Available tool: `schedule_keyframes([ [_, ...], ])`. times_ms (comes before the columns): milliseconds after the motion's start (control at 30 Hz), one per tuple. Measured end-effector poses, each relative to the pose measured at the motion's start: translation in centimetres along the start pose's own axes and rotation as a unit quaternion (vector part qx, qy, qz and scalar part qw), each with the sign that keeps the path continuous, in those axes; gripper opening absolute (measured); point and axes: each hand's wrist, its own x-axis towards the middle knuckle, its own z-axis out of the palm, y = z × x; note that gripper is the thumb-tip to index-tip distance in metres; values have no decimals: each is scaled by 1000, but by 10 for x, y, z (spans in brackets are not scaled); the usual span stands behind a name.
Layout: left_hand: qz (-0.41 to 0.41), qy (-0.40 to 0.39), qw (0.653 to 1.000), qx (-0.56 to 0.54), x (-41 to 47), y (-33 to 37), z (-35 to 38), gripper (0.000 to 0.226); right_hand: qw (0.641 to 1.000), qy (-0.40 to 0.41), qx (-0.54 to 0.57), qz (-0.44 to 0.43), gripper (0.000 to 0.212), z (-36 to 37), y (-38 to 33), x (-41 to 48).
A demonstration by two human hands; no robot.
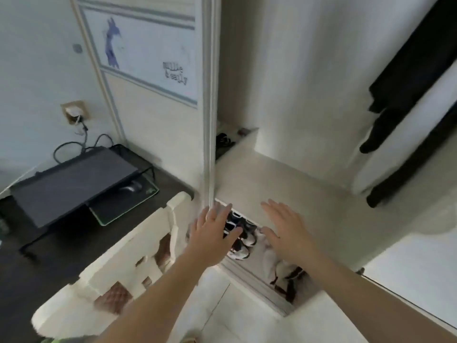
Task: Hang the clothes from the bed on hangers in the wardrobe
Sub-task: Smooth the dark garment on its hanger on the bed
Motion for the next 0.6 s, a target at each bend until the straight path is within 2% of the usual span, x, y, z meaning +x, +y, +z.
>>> schedule_keyframes([
  [133, 146, 32, 988, 31, 88, 53, -69, 70, 993, 115, -13, 32, 67, -89, -1, 24],
  [200, 216, 55, 974, 49, 128, 88, -115, 75, 983, 168, -59, 44, 58, -139, -4, 36],
  [300, 311, 105, 943, 53, 176, 148, -185, 82, 958, 259, -110, 61, 58, -213, -13, 48],
  [433, 418, 164, 893, 32, 218, 229, -260, 76, 931, 314, -174, 62, 64, -302, -25, 59],
  [600, 489, 206, 847, 35, 252, 310, -312, 66, 893, 373, -248, 45, 59, -401, -26, 68],
])
